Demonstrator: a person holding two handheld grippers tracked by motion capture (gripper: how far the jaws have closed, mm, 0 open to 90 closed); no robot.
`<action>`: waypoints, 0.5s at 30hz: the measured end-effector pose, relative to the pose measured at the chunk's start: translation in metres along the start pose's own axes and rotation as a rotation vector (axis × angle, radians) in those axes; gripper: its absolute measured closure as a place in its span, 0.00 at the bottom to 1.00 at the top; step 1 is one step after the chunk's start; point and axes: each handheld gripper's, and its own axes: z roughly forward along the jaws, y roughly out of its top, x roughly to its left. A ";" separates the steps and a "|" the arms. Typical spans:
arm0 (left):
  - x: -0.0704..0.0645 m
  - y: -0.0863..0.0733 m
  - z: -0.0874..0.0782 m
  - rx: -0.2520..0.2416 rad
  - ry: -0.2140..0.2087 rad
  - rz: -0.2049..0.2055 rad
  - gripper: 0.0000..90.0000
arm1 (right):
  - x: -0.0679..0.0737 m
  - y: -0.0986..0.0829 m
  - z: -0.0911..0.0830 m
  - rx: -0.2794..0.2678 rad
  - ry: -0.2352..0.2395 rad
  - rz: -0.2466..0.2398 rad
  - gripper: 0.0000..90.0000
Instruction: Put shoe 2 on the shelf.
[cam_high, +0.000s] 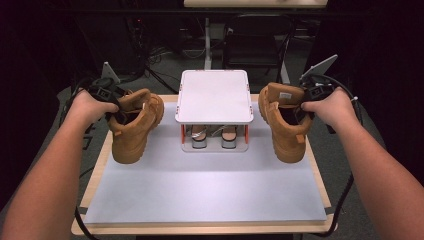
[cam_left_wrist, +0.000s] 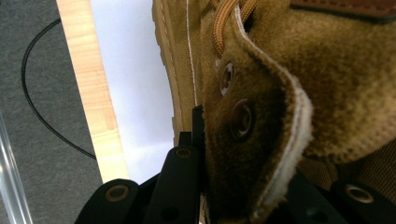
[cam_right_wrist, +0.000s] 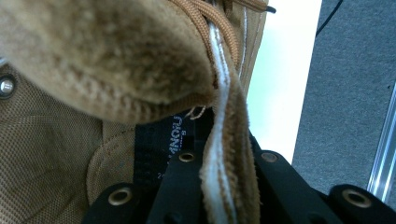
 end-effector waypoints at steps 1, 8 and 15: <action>-0.001 0.001 -0.002 -0.006 -0.001 -0.009 0.95 | 0.000 0.001 -0.003 -0.006 0.001 0.004 0.96; -0.006 0.010 -0.020 -0.010 -0.001 -0.011 0.95 | 0.004 0.013 -0.020 -0.012 -0.002 0.014 0.96; -0.004 0.019 -0.034 -0.024 -0.031 -0.042 0.95 | 0.003 0.030 -0.032 -0.017 0.004 0.063 0.96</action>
